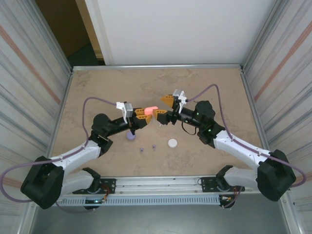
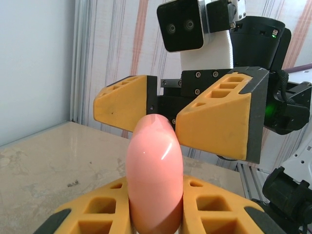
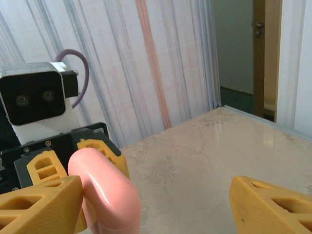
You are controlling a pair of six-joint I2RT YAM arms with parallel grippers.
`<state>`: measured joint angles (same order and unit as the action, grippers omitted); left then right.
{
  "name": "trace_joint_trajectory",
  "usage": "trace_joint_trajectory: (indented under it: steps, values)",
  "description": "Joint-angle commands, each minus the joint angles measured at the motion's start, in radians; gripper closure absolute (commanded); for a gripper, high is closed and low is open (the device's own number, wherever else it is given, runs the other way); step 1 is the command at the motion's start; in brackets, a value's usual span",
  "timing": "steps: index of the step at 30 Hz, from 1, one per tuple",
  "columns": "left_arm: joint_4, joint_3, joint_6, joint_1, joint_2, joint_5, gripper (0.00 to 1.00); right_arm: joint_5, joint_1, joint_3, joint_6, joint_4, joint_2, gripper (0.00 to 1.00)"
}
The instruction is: Insert wireless bluetooth earbuds into charging case
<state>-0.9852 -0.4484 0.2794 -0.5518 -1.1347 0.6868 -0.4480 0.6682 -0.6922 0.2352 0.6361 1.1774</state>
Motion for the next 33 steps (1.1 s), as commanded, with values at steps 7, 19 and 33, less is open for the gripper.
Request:
trace_joint_trajectory:
  steps: [7, 19, 33]
  values:
    - [-0.048, -0.022, -0.025, -0.008, 0.027, 0.028, 1.0, 0.043, -0.015, -0.055, 0.011, 0.014, 0.036, 0.24]
    - [-0.046, -0.024, -0.031, -0.007, 0.022, 0.025, 1.0, 0.026, -0.039, -0.09, 0.025, 0.004, 0.063, 0.24]
    - [0.001, 0.013, -0.061, -0.007, 0.047, -0.038, 1.0, 0.119, -0.088, -0.127, 0.096, -0.242, -0.089, 0.15]
